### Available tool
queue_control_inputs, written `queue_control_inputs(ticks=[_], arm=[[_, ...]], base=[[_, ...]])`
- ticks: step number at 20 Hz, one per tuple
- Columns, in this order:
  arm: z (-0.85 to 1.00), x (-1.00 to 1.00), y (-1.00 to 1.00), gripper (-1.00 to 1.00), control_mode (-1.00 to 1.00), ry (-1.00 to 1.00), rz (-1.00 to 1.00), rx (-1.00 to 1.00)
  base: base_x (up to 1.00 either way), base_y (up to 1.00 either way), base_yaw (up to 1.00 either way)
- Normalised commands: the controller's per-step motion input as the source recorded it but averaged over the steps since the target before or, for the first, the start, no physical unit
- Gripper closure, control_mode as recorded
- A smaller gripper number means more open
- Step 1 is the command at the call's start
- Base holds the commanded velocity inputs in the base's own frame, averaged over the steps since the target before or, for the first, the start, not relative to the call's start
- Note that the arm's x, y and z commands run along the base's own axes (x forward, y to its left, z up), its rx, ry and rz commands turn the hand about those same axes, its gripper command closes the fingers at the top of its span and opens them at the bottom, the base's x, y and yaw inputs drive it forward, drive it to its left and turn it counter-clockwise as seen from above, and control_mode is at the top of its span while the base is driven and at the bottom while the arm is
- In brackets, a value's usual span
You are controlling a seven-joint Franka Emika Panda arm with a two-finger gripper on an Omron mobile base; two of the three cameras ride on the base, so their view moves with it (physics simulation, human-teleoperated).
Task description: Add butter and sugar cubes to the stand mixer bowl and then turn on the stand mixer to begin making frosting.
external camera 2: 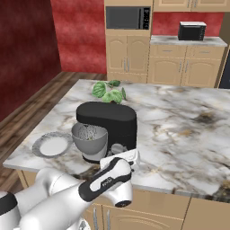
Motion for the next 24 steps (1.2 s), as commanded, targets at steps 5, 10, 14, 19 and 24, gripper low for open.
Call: queue_control_inputs(ticks=[5,10,14,19,24], arm=[[0.03,0.08,0.22,1.00,-1.00,0.14,-0.07,0.00],[0.00,0.01,0.22,1.00,-1.00,0.09,-0.15,0.06],[0.00,0.00,0.13,1.00,-1.00,0.06,-0.23,0.17],[0.00,0.00,0.23,1.00,-1.00,0.06,-0.25,0.13],[0.00,0.00,0.41,1.00,-1.00,0.06,-0.23,0.10]], base=[[0.00,0.00,0.00],[0.00,0.00,0.00],[0.00,0.00,0.00],[0.00,0.00,0.00],[0.00,0.00,0.00]])
